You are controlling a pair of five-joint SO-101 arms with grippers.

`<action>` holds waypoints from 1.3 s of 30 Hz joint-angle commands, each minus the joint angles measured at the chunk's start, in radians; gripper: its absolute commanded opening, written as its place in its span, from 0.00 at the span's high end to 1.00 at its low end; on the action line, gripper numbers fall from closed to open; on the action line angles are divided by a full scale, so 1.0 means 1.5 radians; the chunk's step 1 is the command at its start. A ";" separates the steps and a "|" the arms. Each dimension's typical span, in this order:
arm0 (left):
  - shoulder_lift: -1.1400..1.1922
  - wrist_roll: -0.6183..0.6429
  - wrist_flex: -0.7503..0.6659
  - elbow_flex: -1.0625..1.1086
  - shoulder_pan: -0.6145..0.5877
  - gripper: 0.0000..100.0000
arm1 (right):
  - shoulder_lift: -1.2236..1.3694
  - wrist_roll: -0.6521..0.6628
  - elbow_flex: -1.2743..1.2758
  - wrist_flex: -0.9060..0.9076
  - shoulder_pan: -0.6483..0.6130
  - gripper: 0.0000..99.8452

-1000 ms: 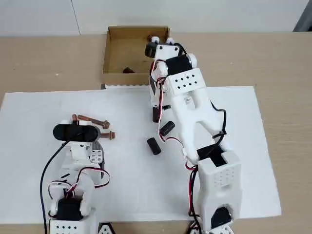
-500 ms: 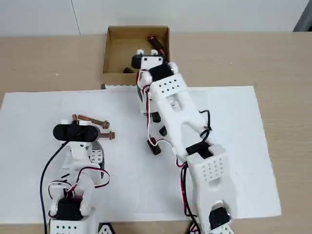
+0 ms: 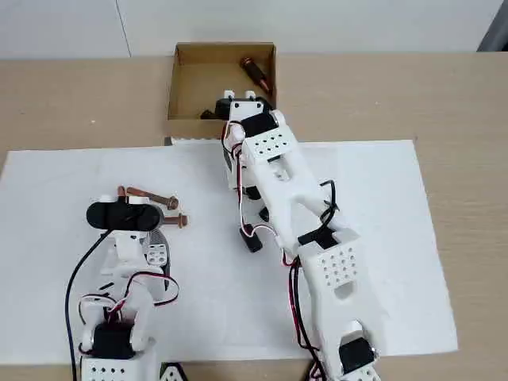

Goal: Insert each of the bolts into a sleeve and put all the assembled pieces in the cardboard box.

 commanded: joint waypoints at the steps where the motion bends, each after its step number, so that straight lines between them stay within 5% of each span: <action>1: -0.004 -0.001 -0.010 -0.002 -0.003 0.99 | 0.004 -0.003 0.000 -0.011 -0.007 0.98; 9: -0.004 -0.004 -0.010 -0.002 -0.003 0.99 | -0.055 -0.005 -0.008 0.019 -0.008 1.00; 25: -0.004 -0.002 -0.010 -0.003 -0.001 0.99 | -0.434 -0.004 -0.044 0.139 -0.004 1.00; 39: -0.003 0.016 -0.006 -0.020 -0.006 0.99 | -0.890 -0.019 0.302 0.135 0.090 1.00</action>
